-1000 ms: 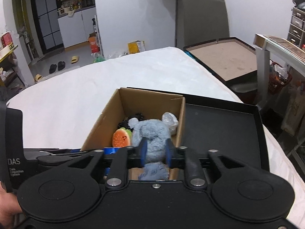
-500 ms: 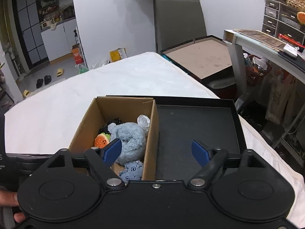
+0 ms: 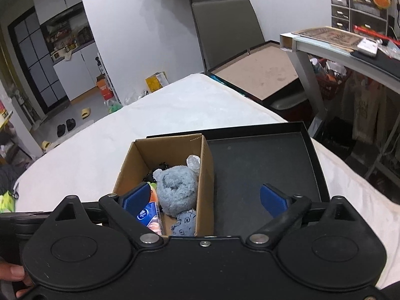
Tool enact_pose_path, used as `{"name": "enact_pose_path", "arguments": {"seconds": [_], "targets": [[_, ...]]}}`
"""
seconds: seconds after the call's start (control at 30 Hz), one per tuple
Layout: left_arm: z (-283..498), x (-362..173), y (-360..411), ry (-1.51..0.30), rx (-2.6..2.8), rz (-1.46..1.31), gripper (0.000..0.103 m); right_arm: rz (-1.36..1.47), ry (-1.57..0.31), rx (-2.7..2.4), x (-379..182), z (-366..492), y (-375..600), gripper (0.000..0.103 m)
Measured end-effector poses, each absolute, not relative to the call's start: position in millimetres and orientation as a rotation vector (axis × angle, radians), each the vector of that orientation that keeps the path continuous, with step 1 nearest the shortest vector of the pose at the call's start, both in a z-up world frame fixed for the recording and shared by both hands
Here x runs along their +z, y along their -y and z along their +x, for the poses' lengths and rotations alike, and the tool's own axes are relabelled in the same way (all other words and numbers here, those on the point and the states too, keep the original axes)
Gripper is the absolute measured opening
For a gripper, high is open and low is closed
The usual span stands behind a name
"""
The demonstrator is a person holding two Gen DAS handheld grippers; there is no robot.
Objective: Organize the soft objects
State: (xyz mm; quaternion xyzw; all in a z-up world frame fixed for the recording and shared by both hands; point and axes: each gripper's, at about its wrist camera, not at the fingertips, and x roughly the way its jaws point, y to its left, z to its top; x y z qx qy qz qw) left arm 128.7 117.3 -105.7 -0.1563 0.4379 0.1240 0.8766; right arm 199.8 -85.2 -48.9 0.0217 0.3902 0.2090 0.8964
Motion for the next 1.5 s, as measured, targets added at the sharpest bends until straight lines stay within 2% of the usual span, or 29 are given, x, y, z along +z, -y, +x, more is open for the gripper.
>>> {"name": "enact_pose_path", "arguments": {"seconds": [0.13,0.3,0.53,0.9,1.5], "targets": [[123,-89,-112,-0.904,0.249,-0.304,0.076,0.063,-0.806,0.422,-42,196,91,0.101],[114,-71,-106,-0.898,0.238,-0.291,0.085,0.103,-0.790,0.413,-32,191,101,0.103],[102,-49,-96,-0.877,0.208,-0.280,0.093,0.111,-0.774,0.392,-14,183,115,0.103],[81,-20,-80,-0.838,0.170,-0.262,0.100,0.056,-0.758,0.340,9,164,126,0.103],[42,16,-65,-0.785,0.131,-0.241,0.103,0.072,-0.726,0.333,41,130,148,0.103]]}}
